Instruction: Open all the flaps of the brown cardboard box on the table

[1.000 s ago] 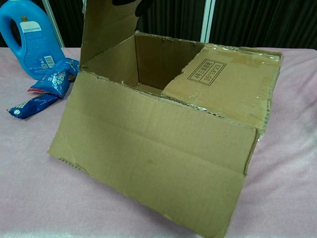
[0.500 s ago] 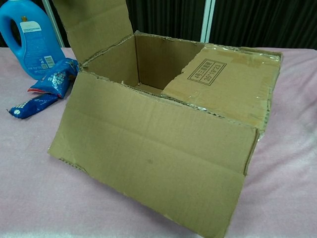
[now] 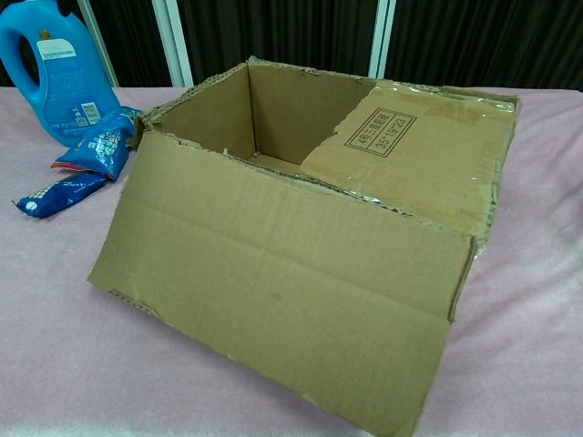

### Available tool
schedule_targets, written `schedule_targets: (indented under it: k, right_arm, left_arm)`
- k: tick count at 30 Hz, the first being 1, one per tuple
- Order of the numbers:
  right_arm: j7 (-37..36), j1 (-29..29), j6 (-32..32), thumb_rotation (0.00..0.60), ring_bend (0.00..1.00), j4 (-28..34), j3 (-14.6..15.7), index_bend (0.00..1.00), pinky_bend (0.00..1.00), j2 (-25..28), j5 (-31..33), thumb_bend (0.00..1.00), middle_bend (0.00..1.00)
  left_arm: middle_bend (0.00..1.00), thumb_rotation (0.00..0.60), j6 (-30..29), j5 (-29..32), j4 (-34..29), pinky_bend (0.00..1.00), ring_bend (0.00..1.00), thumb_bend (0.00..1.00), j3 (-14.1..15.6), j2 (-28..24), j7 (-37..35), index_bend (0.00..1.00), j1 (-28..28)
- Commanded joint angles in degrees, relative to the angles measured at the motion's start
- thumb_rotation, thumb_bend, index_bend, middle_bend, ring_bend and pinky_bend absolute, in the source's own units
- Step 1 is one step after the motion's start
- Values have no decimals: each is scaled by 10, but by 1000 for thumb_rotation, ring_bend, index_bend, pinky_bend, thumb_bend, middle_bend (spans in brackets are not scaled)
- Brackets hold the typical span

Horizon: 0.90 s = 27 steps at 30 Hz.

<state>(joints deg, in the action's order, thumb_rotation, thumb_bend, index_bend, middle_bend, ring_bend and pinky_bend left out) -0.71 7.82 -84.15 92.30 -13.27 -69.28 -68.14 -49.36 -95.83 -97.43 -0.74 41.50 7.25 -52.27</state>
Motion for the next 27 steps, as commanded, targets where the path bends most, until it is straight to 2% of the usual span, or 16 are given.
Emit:
schedule_targets:
  k: [1,3,7,9,13,18,20,22,23,25,27]
  right_arm:
    - [3,1,2,600,0,2,1,0,229,3,-5,424,0]
    - [6,2,2,600,0,4,1,0,229,5,-9,424,0]
    - [19,7,4,600,0,13,2,0,229,12,-20,424,0]
    - [28,13,8,600,0,21,2,0,229,18,-29,423,0]
    - [47,37,29,600,0,54,-6,0,229,39,-49,428,0]
    - [67,83,86,600,0,108,-23,0,229,77,-64,473,0]
    - [82,108,119,600,0,128,-32,0,228,94,-66,551,0]
    - [95,136,152,600,0,145,-42,0,228,106,-67,704,2]
    - [100,149,167,600,0,151,-47,0,228,110,-67,743,4]
    - [110,181,207,600,7,167,-57,29,228,118,-62,937,31]
    - [119,214,248,600,32,180,-67,87,228,124,-52,1000,69]
  left_arm:
    - [371,600,-67,48,-5,221,235,419,1,20,-3,273,61]
    - [237,600,-112,74,-13,113,128,307,-2,39,-2,182,95]
    - [42,600,-201,127,-37,5,1,226,-4,89,10,65,169]
    - [6,600,-238,154,-48,0,0,210,0,113,15,31,203]
    - [0,600,-305,183,-50,0,0,208,8,164,38,1,263]
    - [0,600,-358,177,-22,0,0,208,19,211,51,0,310]
    - [0,600,-377,171,0,0,0,208,21,231,43,0,326]
    - [0,600,-387,166,19,0,0,209,22,247,29,0,338]
    - [0,600,-389,165,27,0,0,210,22,252,22,0,343]
    - [0,600,-393,162,43,0,0,214,22,263,6,0,351]
    - [0,600,-394,158,58,0,0,216,21,270,-9,0,357]
